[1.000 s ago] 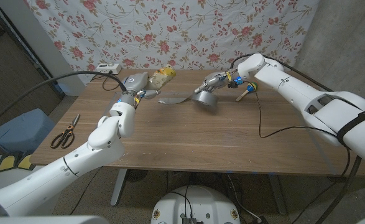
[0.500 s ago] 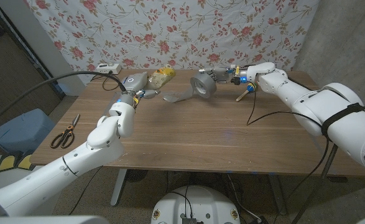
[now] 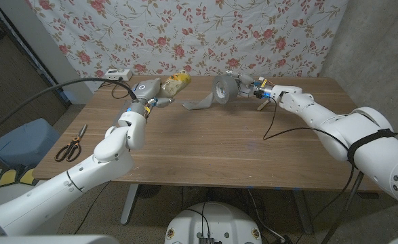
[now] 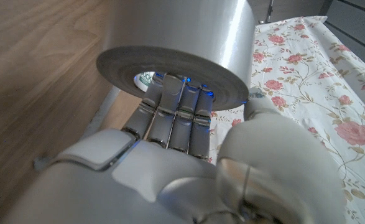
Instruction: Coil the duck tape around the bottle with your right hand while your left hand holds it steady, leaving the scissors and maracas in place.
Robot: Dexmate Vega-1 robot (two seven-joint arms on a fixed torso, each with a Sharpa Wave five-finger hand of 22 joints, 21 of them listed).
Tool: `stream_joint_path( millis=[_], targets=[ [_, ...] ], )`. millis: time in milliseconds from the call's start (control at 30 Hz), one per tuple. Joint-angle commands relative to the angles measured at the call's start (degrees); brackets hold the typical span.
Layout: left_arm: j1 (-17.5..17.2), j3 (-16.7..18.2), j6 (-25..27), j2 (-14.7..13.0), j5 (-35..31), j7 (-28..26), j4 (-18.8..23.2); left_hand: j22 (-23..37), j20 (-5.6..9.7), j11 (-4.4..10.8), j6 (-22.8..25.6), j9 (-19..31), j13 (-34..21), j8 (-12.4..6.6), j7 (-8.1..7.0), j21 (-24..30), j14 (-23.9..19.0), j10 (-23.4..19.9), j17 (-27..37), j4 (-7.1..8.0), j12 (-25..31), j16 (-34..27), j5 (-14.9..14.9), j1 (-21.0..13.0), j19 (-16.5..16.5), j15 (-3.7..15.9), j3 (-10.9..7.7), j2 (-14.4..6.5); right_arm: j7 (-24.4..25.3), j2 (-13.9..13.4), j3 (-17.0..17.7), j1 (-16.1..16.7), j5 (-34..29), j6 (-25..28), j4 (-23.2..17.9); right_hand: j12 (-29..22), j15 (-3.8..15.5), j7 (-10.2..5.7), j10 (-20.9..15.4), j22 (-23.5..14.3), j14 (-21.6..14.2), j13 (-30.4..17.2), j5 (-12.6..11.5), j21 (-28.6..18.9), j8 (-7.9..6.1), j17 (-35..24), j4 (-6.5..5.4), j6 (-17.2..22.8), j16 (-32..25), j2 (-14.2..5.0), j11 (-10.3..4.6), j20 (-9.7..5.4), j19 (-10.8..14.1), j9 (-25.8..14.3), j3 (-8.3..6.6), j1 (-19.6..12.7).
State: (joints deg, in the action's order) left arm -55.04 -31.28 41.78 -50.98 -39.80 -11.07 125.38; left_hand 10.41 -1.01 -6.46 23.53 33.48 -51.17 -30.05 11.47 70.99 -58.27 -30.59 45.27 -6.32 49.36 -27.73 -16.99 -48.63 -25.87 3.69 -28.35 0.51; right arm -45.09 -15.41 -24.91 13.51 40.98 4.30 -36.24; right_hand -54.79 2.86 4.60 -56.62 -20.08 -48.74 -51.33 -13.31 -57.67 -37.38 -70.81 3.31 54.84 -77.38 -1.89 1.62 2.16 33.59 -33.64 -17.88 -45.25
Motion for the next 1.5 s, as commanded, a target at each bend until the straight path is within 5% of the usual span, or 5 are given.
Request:
stream_joint_path(
  millis=[33, 700, 1100, 1500],
  targets=[
    [0.4, -0.1, -1.9, 0.0, 0.1, -0.3, -0.5, 0.0, -0.04, 14.0, 9.6, 0.0, -0.4, -14.3, -8.87, 0.3, -6.0, -14.0, 0.3, 5.73, -0.1, 0.1, -0.5, -9.6, -0.1, 8.83, -6.43, -10.0, 11.3, -0.4, 3.8, 7.3, 9.1, 5.9, -21.7, -0.1, 8.54, -2.35, -2.6, -0.1, -3.8, -0.2, 0.3, -0.9, -3.29, -0.1, -2.72, 2.0, -0.6, -9.15, -3.09, -0.54, 0.2, -5.4, -6.69, -9.2],
    [2.7, -0.9, -6.3, 1.1, 1.0, 0.5, -3.5, 0.0, -0.06, 14.03, 10.1, 0.0, -1.4, -14.68, -8.79, 0.3, -6.2, -14.4, 1.2, 5.61, -0.4, 0.4, -0.9, -9.7, 0.0, 8.86, -6.42, -9.8, 21.6, -2.0, 2.2, 9.6, 11.5, 3.1, -36.8, -0.1, 8.7, -2.43, -2.9, 0.3, -3.9, 0.4, 0.7, -3.5, -3.57, 0.0, -2.59, 2.3, -1.5, -8.85, -3.37, -0.75, 0.0, -4.6, -7.64, -9.0],
    [4.1, -1.2, -9.7, 1.4, 2.6, 1.6, -5.1, -0.1, -0.06, 13.81, 11.1, -0.2, -2.6, -15.09, -8.85, 0.1, -6.6, -14.8, 1.7, 5.36, -0.1, 0.3, -1.4, -9.8, -0.1, 8.85, -6.35, -9.2, 20.7, -1.6, -0.2, 7.8, 11.4, 1.8, -38.8, -0.4, 8.61, -2.48, -2.7, 0.7, -3.6, 0.2, 0.8, -4.9, -3.79, 0.0, -2.5, 2.3, -2.0, -8.72, -3.18, -0.87, -0.6, -4.3, -8.07, -8.8],
    [6.4, -0.9, -18.4, 0.6, 5.7, 3.7, -6.9, -0.3, 0.1, 14.14, 13.0, -0.8, -3.0, -15.55, -9.99, -0.7, -6.2, -15.2, 2.3, 5.02, -0.4, 0.6, -2.7, -9.7, 0.0, 8.69, -6.09, -7.6, 17.9, -0.2, -2.8, 5.6, 11.0, 2.2, -36.5, -0.5, 8.63, -2.46, -2.7, 1.1, -3.4, 0.2, 1.0, -6.1, -4.04, 0.0, -2.45, 2.2, -2.3, -8.67, -3.54, -0.93, -1.2, -4.2, -8.35, -8.5]
  ],
)
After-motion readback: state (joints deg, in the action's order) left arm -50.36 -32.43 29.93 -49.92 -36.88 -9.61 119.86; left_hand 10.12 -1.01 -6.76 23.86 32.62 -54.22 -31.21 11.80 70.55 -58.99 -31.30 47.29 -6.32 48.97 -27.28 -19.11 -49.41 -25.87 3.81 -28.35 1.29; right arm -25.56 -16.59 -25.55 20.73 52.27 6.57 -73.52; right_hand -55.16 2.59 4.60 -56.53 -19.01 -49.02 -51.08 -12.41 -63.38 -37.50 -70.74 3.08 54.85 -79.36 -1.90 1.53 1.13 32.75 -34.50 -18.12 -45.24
